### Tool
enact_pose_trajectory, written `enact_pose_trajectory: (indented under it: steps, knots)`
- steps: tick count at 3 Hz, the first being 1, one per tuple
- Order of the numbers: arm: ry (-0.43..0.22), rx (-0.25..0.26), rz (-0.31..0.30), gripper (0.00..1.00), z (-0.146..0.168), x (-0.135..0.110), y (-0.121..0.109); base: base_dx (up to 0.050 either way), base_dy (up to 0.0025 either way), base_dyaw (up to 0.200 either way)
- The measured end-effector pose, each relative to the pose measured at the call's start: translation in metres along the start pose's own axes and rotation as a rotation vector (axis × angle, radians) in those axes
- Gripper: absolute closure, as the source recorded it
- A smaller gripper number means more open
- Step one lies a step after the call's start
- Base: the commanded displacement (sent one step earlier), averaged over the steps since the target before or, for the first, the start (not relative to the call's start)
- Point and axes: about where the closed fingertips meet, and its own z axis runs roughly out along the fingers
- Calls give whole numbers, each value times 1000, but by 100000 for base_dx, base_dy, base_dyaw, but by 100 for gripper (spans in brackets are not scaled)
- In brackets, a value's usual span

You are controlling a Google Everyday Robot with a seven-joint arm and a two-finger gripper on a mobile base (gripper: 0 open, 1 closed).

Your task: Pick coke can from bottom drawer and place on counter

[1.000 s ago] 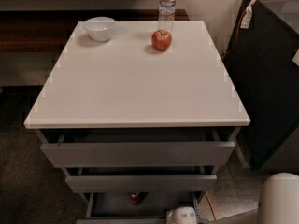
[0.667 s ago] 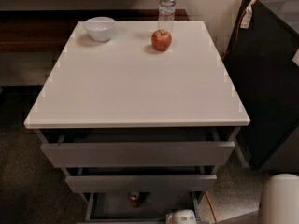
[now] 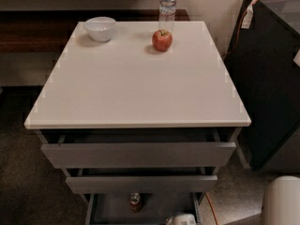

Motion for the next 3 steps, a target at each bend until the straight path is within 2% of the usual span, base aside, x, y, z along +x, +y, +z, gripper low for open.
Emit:
enact_pose_trajectory:
  steps: [1,3]
  knots:
    - [0,0,0,100,0,0,0,0,0,0]
    - [-17,-20,2,100,-8,-9,15,0,0,0]
